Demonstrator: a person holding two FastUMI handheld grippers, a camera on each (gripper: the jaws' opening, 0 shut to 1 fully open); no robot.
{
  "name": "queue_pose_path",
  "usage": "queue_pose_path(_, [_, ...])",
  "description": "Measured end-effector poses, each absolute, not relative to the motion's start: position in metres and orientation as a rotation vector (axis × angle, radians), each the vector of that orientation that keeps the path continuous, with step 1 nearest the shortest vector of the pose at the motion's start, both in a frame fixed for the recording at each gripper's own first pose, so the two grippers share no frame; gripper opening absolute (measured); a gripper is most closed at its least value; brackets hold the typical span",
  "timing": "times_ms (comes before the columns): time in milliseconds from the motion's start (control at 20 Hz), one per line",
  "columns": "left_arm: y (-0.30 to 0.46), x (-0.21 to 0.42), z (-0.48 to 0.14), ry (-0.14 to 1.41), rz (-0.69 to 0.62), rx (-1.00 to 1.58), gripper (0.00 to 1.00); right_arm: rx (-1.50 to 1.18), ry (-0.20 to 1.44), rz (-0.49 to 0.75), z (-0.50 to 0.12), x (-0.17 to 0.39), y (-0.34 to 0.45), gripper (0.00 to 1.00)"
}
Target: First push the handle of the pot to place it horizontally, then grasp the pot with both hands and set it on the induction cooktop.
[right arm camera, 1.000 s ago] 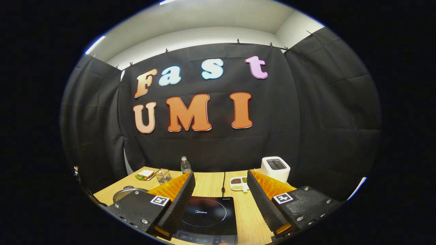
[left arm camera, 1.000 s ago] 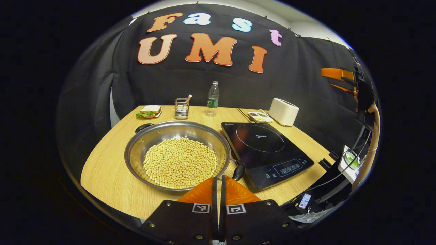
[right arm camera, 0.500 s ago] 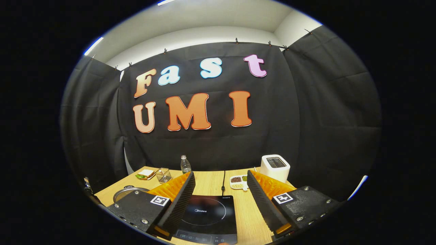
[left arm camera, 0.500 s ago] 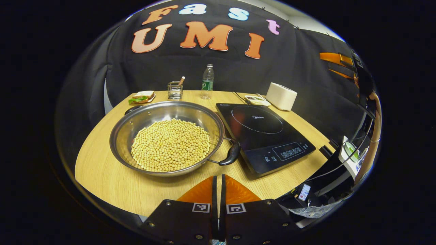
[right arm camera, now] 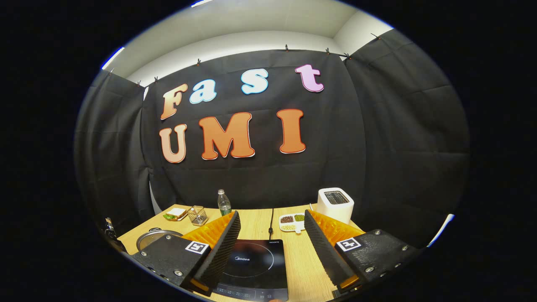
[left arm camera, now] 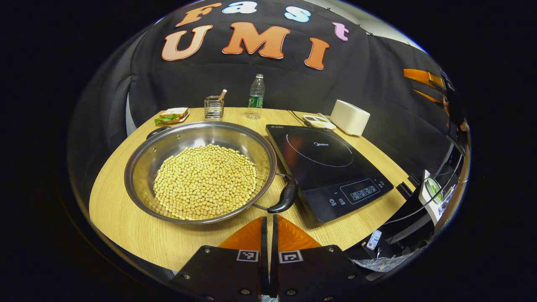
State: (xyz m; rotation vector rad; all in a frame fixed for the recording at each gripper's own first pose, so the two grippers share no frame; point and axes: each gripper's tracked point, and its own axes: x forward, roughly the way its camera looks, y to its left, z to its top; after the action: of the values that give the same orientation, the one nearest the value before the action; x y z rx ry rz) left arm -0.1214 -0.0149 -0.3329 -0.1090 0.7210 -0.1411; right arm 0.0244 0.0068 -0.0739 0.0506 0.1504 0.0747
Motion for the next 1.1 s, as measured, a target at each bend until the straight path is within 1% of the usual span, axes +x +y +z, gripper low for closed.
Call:
queue_pose_path(950, [-0.041,-0.070,-0.344,0.736,-0.158,-0.138,0.02,0.020,0.106,0.055,-0.061,0.032,-0.008,0.95])
queue_pose_path(1000, [-0.041,-0.066,-0.344,0.736,-0.161,-0.138,0.02,0.017,0.105,0.053,-0.061,0.032,-0.009,1.00])
queue_pose_path(1050, [-0.042,-0.062,-0.344,0.737,-0.165,-0.137,0.02,0.014,0.104,0.052,-0.061,0.033,-0.010,1.00])
queue_pose_path(1100, [-0.043,-0.058,-0.345,0.737,-0.166,-0.137,0.02,0.011,0.102,0.051,-0.062,0.034,-0.010,0.95])
